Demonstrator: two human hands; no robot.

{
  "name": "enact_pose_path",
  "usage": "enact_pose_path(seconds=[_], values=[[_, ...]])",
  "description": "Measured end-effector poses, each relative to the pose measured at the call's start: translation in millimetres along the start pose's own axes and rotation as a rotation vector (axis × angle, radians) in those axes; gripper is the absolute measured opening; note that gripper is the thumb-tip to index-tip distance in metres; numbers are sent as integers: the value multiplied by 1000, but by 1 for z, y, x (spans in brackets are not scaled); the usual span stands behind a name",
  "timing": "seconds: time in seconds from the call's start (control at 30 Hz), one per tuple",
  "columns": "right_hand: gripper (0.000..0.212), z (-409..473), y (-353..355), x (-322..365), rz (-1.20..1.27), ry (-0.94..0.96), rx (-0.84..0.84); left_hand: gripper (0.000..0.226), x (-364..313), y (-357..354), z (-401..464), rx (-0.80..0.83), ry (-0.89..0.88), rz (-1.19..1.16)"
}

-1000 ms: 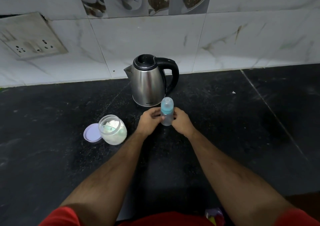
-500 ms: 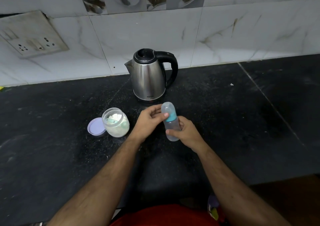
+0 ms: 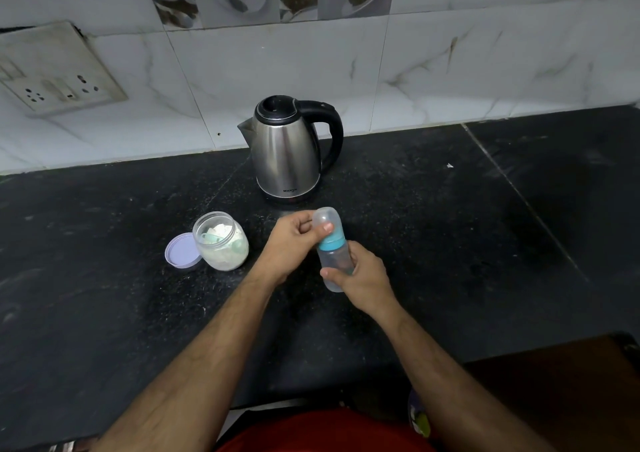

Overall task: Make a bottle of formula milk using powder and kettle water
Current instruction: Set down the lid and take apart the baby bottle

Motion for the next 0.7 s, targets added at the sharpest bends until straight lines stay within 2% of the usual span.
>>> enact_pose_path(seconds=[0.13, 0.3, 0.43, 0.57, 0.7], values=[[39, 2, 3, 0, 20, -18, -32, 28, -5, -3, -2, -67, -29, -7], [46, -2, 12, -10, 38, -33, -64, 32, -8, -9, 1, -40, -40, -34], [51, -4, 26, -22, 22, -75, -123, 30, -14, -3, 9, -133, -47, -78], [47, -4, 49, -31, 19, -93, -254, 35, -1, 5, 25, -200, -24, -29], [50, -1, 68, -35, 10, -94, -308, 48, 25, 2, 45, -194, 41, 146]])
Point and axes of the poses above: each hand's wrist, its own z-axis towards the middle knuckle, its own y-axis out of the back of the hand, x = y × z, the point moved 6 cm from there along z, towards the middle knuckle, and after that the axes turned 7 degrees about z, right-handed, at the moved point
